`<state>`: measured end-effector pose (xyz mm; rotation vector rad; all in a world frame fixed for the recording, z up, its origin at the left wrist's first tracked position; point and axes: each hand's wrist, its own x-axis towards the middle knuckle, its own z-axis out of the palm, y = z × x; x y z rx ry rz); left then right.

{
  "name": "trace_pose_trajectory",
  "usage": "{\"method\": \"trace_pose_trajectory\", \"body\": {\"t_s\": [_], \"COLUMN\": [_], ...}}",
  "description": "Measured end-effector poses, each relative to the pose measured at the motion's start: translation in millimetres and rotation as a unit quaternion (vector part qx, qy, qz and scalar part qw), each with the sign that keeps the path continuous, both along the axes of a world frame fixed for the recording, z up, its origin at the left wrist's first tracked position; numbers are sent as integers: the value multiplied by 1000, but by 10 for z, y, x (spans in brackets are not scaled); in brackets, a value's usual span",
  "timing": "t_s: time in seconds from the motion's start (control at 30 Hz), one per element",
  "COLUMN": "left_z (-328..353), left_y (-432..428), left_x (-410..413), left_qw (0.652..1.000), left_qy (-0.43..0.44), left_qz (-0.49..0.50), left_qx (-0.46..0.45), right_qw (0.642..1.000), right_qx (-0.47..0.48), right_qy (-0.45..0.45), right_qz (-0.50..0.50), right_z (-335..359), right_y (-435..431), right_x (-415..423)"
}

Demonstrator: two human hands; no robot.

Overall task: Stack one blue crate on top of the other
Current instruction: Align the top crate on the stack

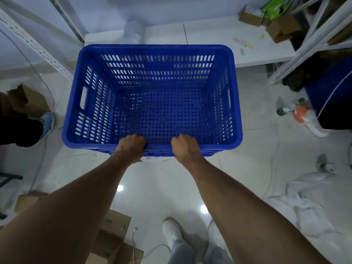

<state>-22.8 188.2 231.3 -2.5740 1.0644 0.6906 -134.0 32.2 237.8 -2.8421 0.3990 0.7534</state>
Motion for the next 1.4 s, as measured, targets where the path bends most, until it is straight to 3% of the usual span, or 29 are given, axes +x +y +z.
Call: {"method": "trace_pose_trajectory", "body": {"t_s": [0.57,1.07,1.4], "left_z": [-52,-31,-95], "left_y": [12,-387,-406], "left_x": [-2,-359,-230], "left_qw": [998,999,997], "left_qy": [4,-9,-20], "left_qz": [-55,19,31], "left_qx": [-25,-51,-73], "right_qw": [994,980,982], "right_qx": [6,-47,-47], "right_qy": [-40,-36,-67], "right_qz": [97,189,172], "right_z": [-45,84,46], "right_y": [-117,-669,-708], "right_x": [-29,-128,18]}}
